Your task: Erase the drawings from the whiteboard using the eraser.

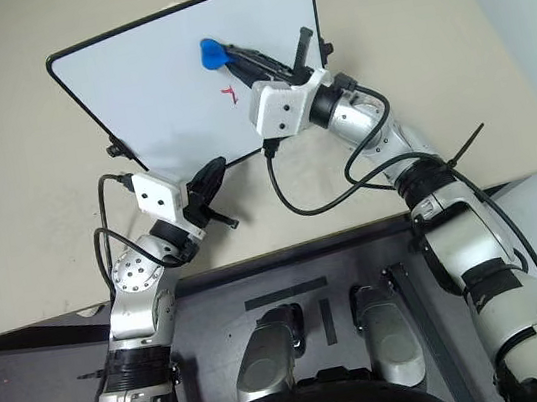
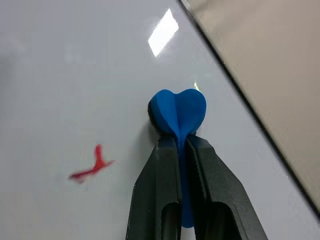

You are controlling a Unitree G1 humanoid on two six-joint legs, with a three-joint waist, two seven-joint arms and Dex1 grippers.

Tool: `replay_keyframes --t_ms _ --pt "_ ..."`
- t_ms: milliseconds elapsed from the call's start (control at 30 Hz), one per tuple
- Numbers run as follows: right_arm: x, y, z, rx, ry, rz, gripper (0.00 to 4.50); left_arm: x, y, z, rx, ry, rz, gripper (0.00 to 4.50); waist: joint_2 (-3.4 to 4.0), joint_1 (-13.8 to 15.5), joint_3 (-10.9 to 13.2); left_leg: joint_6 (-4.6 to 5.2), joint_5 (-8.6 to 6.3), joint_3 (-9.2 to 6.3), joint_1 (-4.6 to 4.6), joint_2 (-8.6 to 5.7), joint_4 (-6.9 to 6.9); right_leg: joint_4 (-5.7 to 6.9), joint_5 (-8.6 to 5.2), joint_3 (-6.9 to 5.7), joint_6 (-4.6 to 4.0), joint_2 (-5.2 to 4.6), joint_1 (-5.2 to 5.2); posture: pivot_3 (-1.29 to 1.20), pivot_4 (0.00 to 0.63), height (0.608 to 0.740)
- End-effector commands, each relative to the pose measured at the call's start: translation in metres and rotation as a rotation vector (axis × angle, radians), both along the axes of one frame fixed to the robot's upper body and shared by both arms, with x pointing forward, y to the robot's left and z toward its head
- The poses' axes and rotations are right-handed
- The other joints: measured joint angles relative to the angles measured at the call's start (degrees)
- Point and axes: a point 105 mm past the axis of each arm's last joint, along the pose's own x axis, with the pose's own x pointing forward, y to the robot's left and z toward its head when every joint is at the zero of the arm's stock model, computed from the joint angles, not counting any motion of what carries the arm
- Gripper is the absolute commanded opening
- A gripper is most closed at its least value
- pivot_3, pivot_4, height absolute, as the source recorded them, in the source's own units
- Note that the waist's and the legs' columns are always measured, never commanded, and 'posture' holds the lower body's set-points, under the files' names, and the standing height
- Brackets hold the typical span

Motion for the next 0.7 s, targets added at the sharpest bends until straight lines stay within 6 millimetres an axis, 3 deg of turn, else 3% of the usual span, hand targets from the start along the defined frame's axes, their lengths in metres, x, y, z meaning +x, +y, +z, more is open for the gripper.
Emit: replay_keyframes --t_ms 33,167,333,500,700 --pt "0.001 0.003 -0.017 -0.034 0.038 -0.01 0.09 0.001 -0.003 0.011 0.004 -0.052 -0.009 0.0 0.0 0.01 0.0 0.0 0.0 0.0 -0.01 0.0 0.0 -0.01 -0.01 0.0 0.01 0.0 0.0 0.0 0.15 0.74" --pt "0.003 0.0 -0.057 -0.117 0.133 -0.036 0.09 0.001 -0.002 0.011 0.004 -0.054 -0.006 0.0 -0.01 -0.05 -0.01 -0.02 -0.02 0.0 0.01 0.0 0.02 -0.01 -0.01 0.0 0.01 0.0 0.01 0.0 0.15 0.74" --pt "-0.002 0.0 -0.072 -0.143 0.173 -0.019 0.09 0.0 -0.001 0.011 0.005 -0.056 -0.005 0.0 0.02 0.01 0.01 -0.17 -0.11 -0.01 0.07 0.0 0.0 0.04 0.15 0.01 -0.08 0.0 0.01 0.0 0.15 0.74" --pt "-0.002 0.0 -0.067 -0.134 0.157 -0.013 0.09 0.001 -0.003 0.012 0.007 -0.059 -0.01 0.0 0.02 0.0 0.01 -0.24 -0.15 -0.01 0.06 0.0 0.0 0.02 0.22 0.0 -0.07 0.0 -0.02 0.0 0.15 0.74" --pt "-0.003 0.004 -0.031 -0.038 0.042 0.0 0.09 0.001 -0.002 0.012 0.009 -0.06 -0.01 0.0 0.02 -0.04 0.01 -0.05 -0.04 0.0 0.0 0.0 0.03 -0.06 0.08 0.0 0.06 0.0 -0.04 0.0 0.15 0.74"
